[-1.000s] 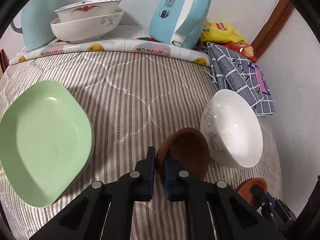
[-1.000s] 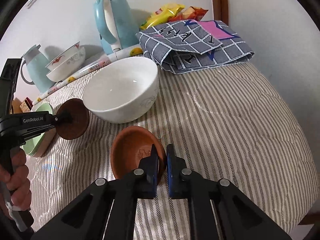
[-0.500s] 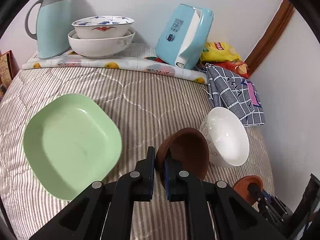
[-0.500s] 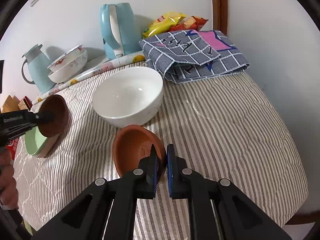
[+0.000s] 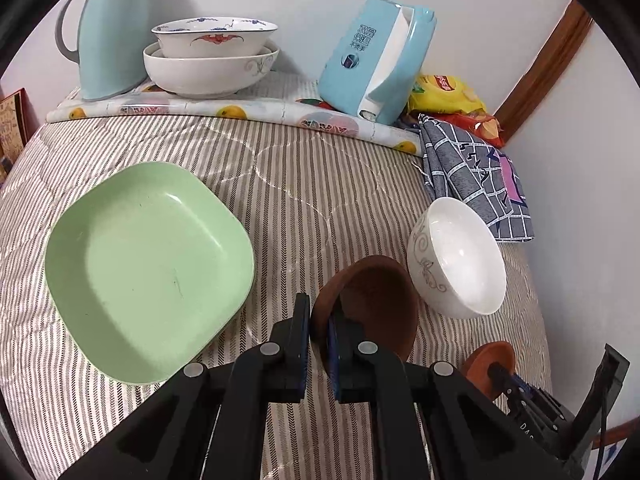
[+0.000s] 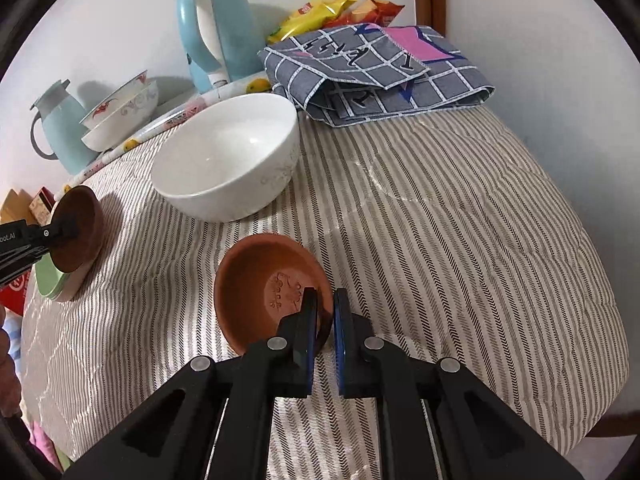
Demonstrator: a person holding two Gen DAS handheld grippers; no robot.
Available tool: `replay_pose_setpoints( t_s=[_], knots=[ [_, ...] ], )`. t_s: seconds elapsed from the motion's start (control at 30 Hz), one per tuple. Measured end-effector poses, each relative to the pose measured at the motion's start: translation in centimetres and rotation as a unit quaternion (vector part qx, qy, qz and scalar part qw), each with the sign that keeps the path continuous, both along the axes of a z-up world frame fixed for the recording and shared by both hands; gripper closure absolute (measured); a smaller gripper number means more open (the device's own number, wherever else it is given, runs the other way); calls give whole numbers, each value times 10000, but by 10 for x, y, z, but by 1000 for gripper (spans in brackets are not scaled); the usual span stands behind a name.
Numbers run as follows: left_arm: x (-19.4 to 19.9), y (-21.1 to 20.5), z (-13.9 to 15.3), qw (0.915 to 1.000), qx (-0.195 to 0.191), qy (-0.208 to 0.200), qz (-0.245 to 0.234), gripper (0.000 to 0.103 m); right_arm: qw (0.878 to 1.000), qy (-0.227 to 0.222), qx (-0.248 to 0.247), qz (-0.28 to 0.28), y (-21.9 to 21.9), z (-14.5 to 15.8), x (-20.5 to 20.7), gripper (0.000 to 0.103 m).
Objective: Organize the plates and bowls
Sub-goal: 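Lift both brown bowls and carry the right gripper's bowl over the white bowl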
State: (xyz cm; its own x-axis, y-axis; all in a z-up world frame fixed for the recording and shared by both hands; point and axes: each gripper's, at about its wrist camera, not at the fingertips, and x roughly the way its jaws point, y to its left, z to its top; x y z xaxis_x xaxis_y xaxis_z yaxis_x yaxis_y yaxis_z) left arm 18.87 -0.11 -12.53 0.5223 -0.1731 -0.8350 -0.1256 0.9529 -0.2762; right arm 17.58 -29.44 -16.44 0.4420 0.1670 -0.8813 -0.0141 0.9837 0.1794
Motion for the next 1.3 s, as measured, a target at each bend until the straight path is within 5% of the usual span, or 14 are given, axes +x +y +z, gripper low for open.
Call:
replay_pose_setpoints(
  t_s=[0.07, 0.2, 0.37, 0.43, 0.5, 1.3],
  knots=[
    [1, -1, -1, 10000, -3, 9, -11, 95, 9999, -23, -141, 21, -3, 1, 0, 91],
    [1, -3, -3, 10000, 1, 29, -37, 94, 9998, -180, -63, -90, -14, 7, -3, 70],
    [3, -6, -7, 9999, 20, 78, -78, 95, 9998, -167, -28, -113, -11, -1, 9, 70],
    [3, -6, -8, 9999, 26, 89, -65, 95, 9997, -188, 53, -140, -10, -4, 14, 72],
    [4, -5, -9, 9999, 32, 107, -67, 94, 9997, -186, 89, -106, -7, -6, 18, 94],
    [-17, -3, 10, 9999, -44, -71, -80, 94, 9984, -528, 193, -72, -17, 37, -31, 95]
  ],
)
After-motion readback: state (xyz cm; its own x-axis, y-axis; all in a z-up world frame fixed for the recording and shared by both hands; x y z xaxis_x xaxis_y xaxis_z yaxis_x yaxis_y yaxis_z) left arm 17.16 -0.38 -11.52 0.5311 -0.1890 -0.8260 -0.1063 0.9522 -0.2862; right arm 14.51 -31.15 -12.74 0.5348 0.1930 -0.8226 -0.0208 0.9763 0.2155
